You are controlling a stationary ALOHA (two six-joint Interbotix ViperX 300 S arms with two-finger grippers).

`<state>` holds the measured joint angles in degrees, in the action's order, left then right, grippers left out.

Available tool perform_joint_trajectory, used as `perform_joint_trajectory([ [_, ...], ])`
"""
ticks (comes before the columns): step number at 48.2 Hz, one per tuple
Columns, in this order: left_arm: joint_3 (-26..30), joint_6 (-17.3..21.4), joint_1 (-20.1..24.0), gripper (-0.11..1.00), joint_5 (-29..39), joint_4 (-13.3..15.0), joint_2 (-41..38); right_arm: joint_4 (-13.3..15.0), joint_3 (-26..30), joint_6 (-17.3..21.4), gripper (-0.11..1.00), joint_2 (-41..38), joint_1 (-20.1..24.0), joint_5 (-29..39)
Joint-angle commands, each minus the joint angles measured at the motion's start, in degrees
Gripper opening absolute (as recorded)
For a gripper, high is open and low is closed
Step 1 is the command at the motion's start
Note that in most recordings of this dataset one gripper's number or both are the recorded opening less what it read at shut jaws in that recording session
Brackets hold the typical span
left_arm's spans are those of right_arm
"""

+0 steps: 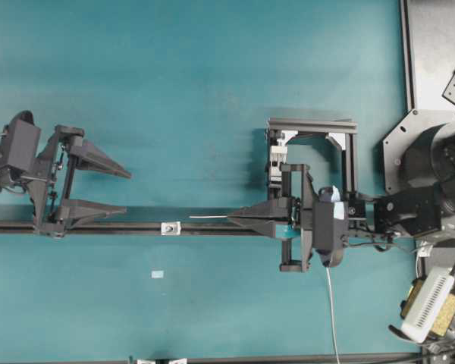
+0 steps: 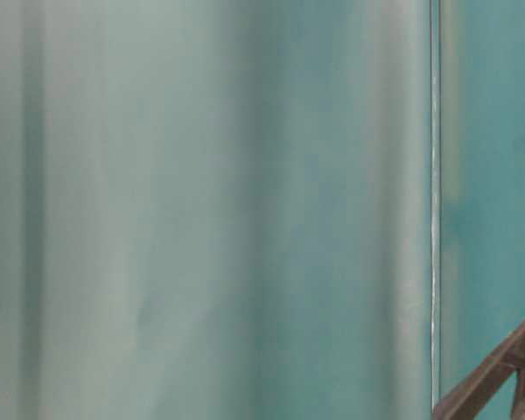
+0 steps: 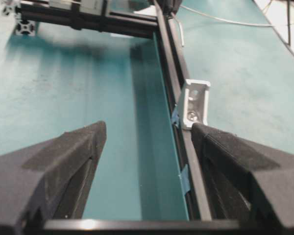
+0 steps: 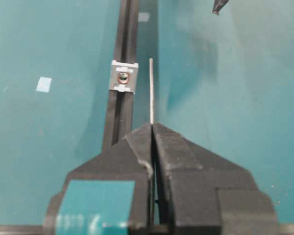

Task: Insert the wire into the hole on the right side and pull it with the left arm.
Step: 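Lift the wire with the right gripper and carry it toward the rail, then align the wire tip with the white bracket hole using the right gripper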

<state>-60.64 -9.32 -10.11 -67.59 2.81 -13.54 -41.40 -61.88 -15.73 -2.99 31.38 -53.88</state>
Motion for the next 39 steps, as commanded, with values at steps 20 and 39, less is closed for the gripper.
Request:
perform_joint_trajectory([
  [20,2.7,0.2,-1.6,0.92,-1.7,0.1,-3.7,-0.5,1.8,0.3,0.02,-3.0,1.6,-0.6],
  [39,4.4,0.2,-2.4,0.92,-1.7,0.1,-5.5,-0.5,2.4,1.0,0.02,-4.7,2.5,-0.9],
])
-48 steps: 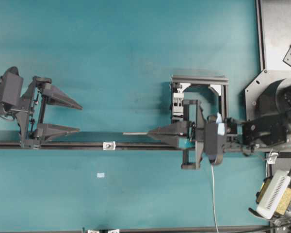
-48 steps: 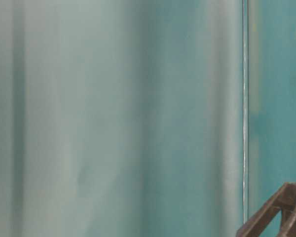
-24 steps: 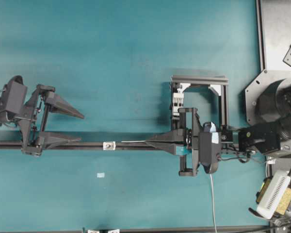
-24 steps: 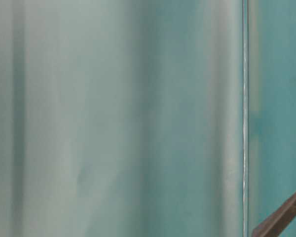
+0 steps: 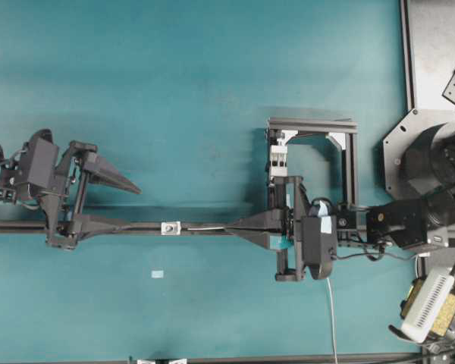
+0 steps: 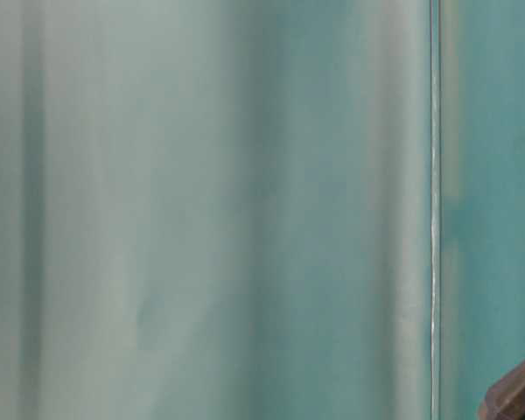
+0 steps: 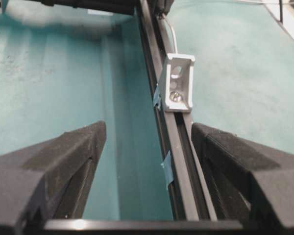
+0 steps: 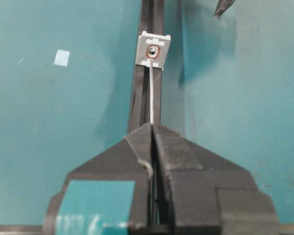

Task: Insert the wire into the hole on the right side and pull it with the left arm.
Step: 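Align the wire tip with the white bracket hole using the right gripper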

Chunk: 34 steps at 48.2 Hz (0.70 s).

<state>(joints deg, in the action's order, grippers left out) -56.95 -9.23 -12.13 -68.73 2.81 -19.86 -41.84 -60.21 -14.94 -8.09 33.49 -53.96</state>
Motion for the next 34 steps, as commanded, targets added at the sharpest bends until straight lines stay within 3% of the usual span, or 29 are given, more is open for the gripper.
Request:
perform_joint_trajectory([
  [1,0.8,0.1,-0.4,0.92,-0.5,0.1,0.7,-0.1,0.7,0.2,0.02,0.4,0.4,-1.0],
  [34,1.7,0.1,-1.8,0.92,-0.2,0.1,0.6,-0.1,1.1,0.4,0.02,-2.1,0.6,-4.0],
])
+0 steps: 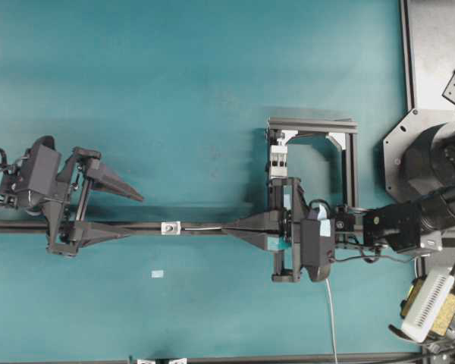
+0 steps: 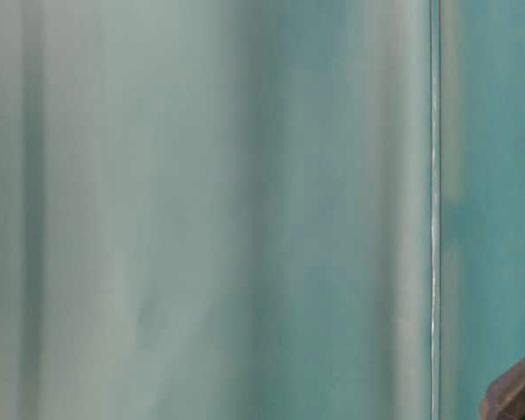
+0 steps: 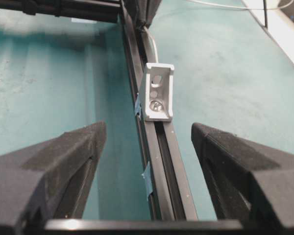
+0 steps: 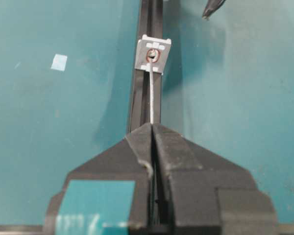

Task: Insert the wire into the hole on the right side and pull it with the left arm.
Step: 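Align the wire tip with the white bracket hole using the right gripper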

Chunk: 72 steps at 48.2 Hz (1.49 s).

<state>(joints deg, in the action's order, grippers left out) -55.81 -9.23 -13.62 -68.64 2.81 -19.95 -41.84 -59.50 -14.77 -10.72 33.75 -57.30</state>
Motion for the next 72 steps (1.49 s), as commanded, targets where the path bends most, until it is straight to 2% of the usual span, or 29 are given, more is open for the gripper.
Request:
perform_joint_trajectory([
  [1,0.5,0.1,-0.4,0.92,-0.3,0.1,0.7,-0.1,0.4,0.2,0.02,0.5,0.3,-0.7],
  [25,3.5,0.1,-1.2,0.92,-0.1,0.1,-2.8,-0.1,0.4,1.6,0.02,0.0,0.3,-1.1],
  [40,3.0,0.1,-1.2,0.92,0.0,0.1,-1.9,-1.4,0.4,1.5,0.02,-0.2,0.3,-1.7],
  [72,3.3,0.2,-1.0,0.92,0.7,0.1,-1.9,-1.4,1.1,1.5,0.02,-1.0,0.3,-1.8],
])
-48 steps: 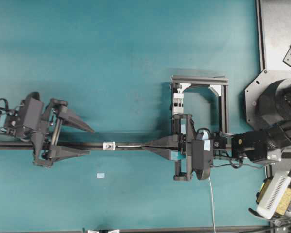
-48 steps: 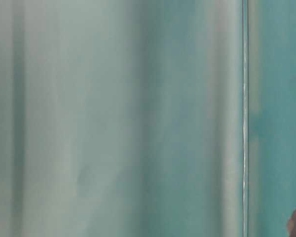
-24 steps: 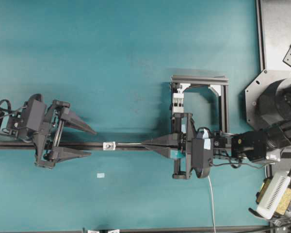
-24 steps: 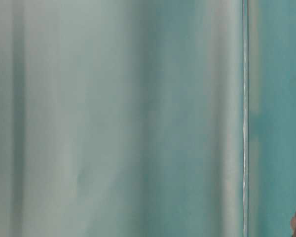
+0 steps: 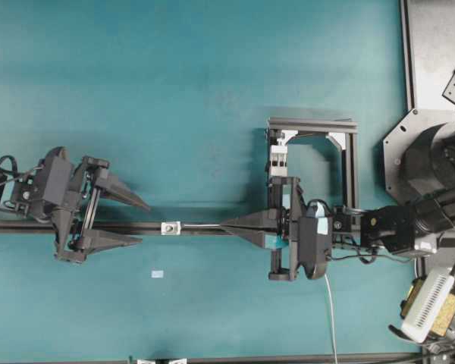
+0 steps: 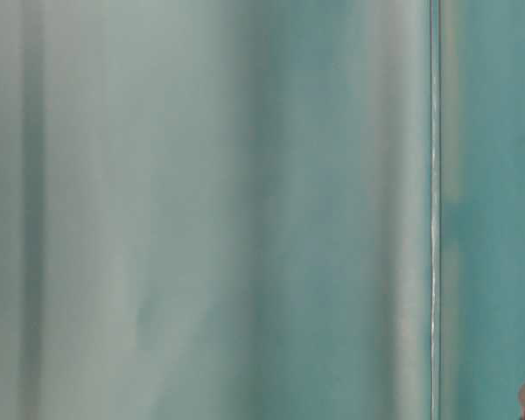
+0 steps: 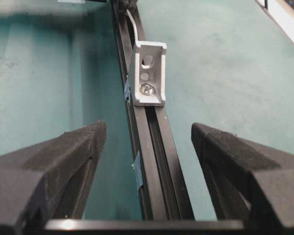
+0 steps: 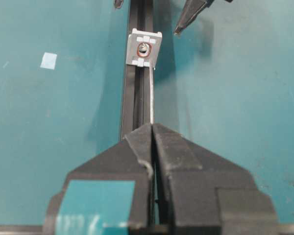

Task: Insert the wire into the hole on the right side and pull it with the left arm.
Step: 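Align the wire tip with the white bracket hole using the right gripper, then push the wire tip leftward through the bracket hole with the right gripper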

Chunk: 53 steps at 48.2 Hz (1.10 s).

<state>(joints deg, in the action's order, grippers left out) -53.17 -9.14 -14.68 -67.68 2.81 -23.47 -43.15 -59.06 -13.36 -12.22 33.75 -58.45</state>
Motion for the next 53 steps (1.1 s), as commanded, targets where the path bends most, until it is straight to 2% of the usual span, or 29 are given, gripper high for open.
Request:
perform_joint_trajectory([
  [1,0.6,0.1,0.1,0.92,-0.3,0.2,1.7,-0.1,0.7,0.1,0.02,0.5,0.3,-0.6],
  [34,0.7,0.1,0.2,0.92,-0.2,0.1,1.7,-0.1,2.5,-0.4,0.02,-0.8,-0.4,-0.6],
  [53,1.1,0.2,0.2,0.92,0.3,0.1,1.7,0.1,4.7,-0.6,0.02,-2.8,-2.2,-0.4],
])
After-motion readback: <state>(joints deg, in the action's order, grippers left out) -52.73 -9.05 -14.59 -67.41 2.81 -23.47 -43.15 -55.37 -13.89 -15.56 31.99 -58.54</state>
